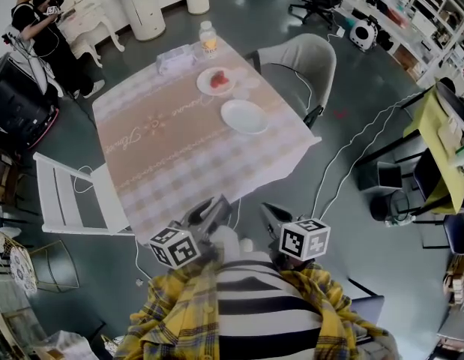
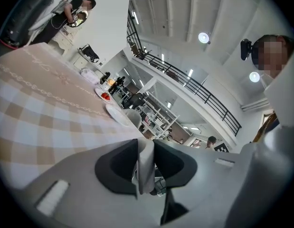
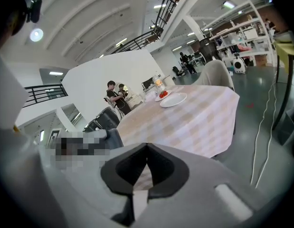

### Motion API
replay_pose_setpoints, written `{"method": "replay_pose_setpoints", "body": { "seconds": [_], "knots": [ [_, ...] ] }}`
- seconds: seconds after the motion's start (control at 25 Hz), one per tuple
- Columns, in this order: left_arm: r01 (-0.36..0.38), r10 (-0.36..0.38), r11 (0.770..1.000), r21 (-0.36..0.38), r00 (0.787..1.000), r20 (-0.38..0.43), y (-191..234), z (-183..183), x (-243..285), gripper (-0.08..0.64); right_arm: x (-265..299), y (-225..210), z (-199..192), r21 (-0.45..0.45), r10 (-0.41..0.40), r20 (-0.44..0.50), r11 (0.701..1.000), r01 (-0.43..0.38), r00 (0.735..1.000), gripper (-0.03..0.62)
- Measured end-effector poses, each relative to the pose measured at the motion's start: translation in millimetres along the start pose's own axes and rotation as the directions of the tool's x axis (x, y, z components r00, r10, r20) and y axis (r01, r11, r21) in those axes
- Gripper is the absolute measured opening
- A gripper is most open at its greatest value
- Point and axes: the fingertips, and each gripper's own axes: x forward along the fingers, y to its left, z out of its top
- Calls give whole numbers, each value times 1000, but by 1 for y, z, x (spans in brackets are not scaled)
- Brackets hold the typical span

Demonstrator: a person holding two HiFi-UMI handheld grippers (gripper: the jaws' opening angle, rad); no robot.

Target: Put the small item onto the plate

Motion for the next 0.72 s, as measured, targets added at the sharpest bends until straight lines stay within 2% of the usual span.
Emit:
{"method": "replay_pose_setpoints", "body": {
  "seconds": [0.4, 0.72],
  "knots": [
    [18, -19, 1000, -15, 998, -54, 2, -2, 27, 91, 2, -15, 12, 31, -15, 26, 999, 15, 1000, 0],
    [46, -45, 999, 5, 997, -61, 9, 21, 55, 91, 21, -20, 29, -9, -27, 4, 1000, 27, 1000, 0]
  ]
}}
